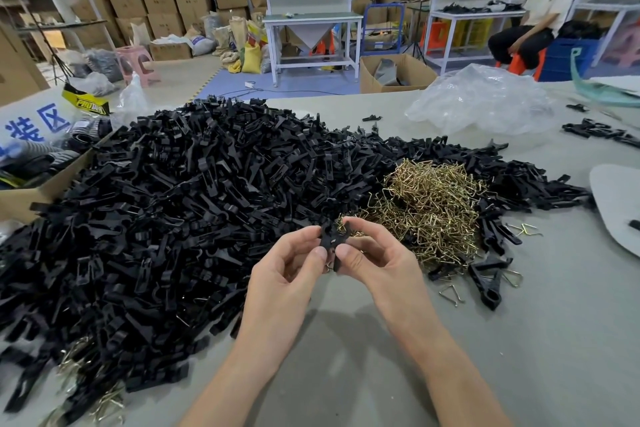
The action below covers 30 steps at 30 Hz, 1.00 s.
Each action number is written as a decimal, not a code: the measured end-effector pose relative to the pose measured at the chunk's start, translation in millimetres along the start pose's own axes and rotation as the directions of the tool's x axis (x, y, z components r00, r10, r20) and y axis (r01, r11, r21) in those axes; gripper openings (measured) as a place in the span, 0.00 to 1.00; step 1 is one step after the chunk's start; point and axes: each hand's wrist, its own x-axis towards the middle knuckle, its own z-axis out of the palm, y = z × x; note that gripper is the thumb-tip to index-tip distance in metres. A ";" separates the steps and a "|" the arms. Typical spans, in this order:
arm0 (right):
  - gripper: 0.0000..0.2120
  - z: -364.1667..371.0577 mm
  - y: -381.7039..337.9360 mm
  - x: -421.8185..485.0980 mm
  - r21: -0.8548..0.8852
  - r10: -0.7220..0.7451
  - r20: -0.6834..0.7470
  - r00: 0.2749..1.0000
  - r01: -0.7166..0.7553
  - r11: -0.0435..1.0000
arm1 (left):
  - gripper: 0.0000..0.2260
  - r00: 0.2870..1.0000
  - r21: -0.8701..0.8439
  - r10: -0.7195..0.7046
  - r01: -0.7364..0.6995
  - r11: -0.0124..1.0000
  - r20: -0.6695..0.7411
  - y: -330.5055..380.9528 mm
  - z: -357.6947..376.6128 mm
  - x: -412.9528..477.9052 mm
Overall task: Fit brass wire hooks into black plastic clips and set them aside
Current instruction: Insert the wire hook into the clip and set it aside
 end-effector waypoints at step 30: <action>0.10 -9.2 -11.1 -2.9 0.096 0.034 0.025 0.999 -0.036 0.995 | 0.18 0.949 0.423 0.281 -0.316 0.849 0.144 -19.9 4.5 -5.9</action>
